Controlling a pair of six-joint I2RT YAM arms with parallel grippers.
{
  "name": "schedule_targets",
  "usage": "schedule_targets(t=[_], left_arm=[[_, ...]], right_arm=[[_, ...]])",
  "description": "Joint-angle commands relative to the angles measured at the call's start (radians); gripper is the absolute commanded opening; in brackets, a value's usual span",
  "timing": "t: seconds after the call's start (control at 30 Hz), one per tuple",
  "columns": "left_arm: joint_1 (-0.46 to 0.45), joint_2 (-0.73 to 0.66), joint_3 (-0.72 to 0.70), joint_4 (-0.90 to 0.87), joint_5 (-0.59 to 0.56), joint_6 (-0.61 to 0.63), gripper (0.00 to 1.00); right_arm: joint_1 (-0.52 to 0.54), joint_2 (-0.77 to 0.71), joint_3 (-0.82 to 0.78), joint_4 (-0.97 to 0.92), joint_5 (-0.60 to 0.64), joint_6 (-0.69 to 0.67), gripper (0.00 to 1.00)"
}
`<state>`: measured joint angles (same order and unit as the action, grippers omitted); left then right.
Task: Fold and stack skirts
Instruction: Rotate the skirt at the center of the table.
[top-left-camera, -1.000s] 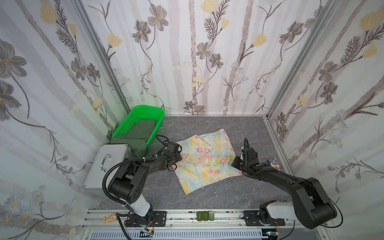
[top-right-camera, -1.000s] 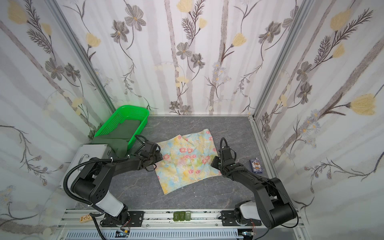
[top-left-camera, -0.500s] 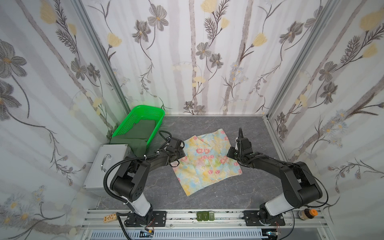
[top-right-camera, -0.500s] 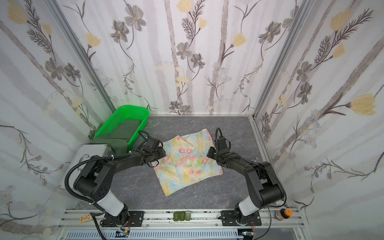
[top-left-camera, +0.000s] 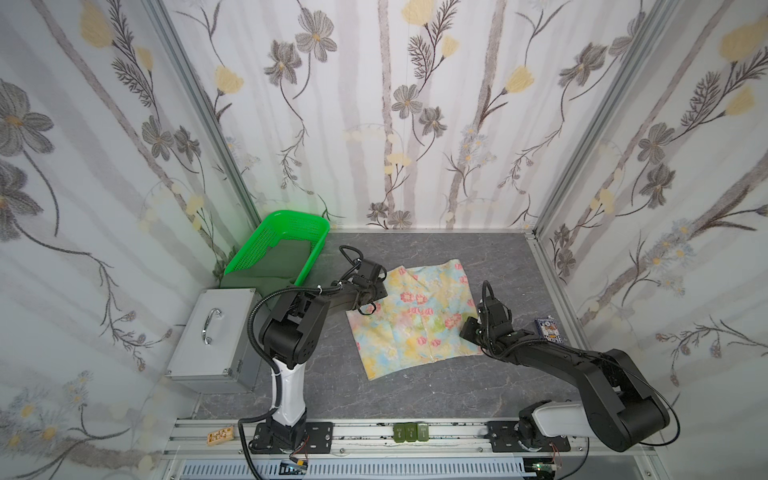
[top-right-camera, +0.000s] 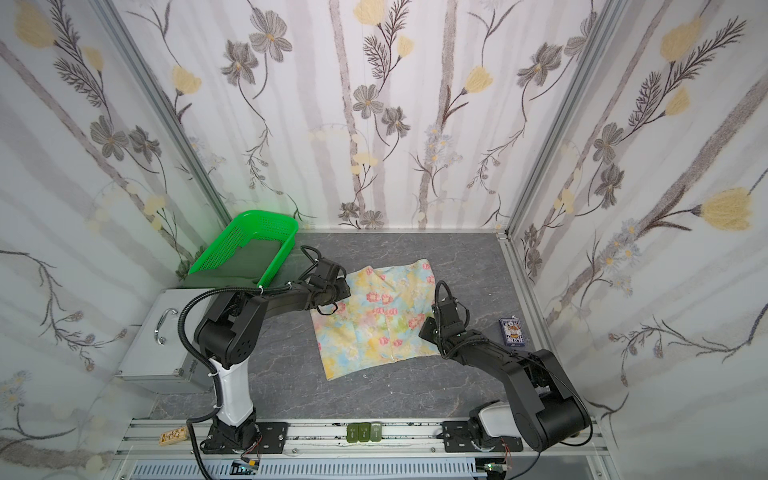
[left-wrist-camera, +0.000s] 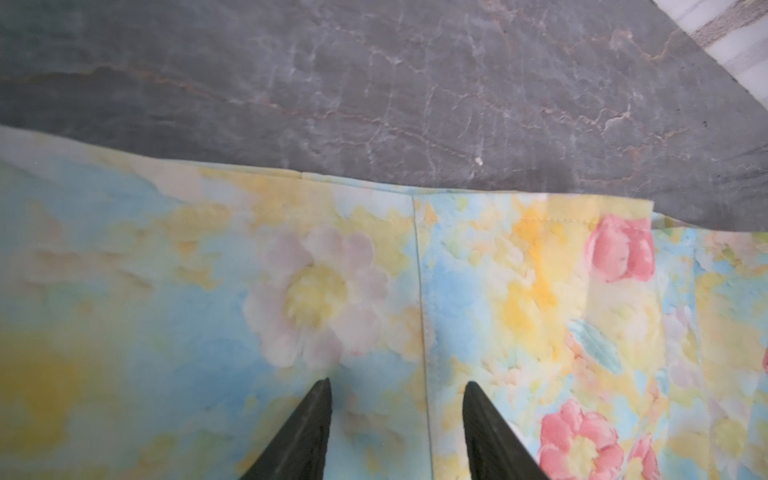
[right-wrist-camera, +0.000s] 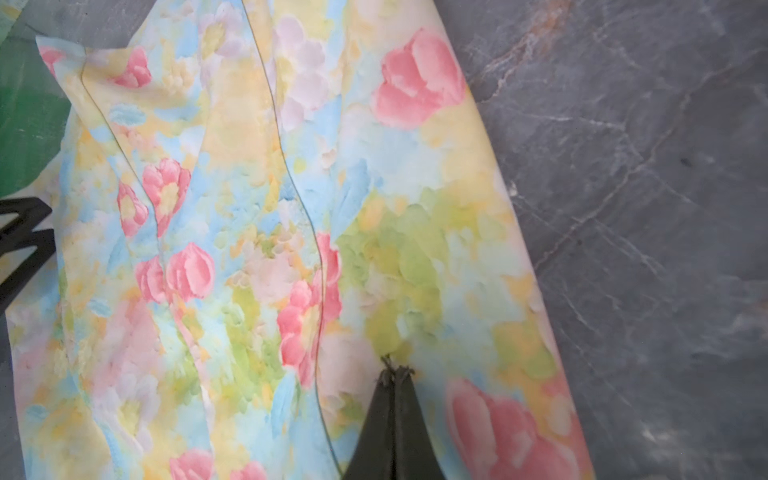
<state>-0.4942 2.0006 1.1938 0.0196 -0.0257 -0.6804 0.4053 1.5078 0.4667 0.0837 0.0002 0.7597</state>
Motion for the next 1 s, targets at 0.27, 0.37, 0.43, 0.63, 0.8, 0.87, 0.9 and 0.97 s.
schedule_targets(t=[0.27, 0.37, 0.43, 0.63, 0.8, 0.87, 0.9, 0.97], left_arm=[[-0.044, 0.216, 0.324, -0.079, 0.050, 0.012, 0.54], [-0.049, 0.242, 0.400, -0.086, 0.050, 0.010, 0.54], [-0.047, 0.226, 0.417, -0.088, 0.040, 0.010, 0.54], [-0.047, 0.027, 0.253, -0.095, 0.036, 0.003, 0.54], [-0.077, -0.187, -0.042, -0.095, 0.042, -0.066, 0.54], [-0.101, -0.246, -0.128, -0.096, 0.033, -0.088, 0.54], [-0.110, -0.271, -0.170, -0.096, 0.031, -0.098, 0.54], [-0.117, -0.311, -0.239, -0.095, 0.026, -0.136, 0.55]], right_arm=[[0.159, -0.090, -0.057, -0.053, 0.104, 0.111, 0.00], [0.217, -0.051, -0.028, -0.055, 0.120, 0.126, 0.00], [0.240, -0.021, -0.009, -0.038, 0.107, 0.133, 0.00], [0.245, -0.021, 0.039, -0.031, 0.084, 0.097, 0.00], [0.231, -0.123, 0.064, -0.099, 0.110, 0.047, 0.00], [0.204, -0.152, 0.058, -0.127, 0.100, 0.034, 0.00], [0.187, -0.167, 0.053, -0.143, 0.098, 0.028, 0.00], [0.156, -0.195, 0.028, -0.154, 0.095, 0.011, 0.00]])
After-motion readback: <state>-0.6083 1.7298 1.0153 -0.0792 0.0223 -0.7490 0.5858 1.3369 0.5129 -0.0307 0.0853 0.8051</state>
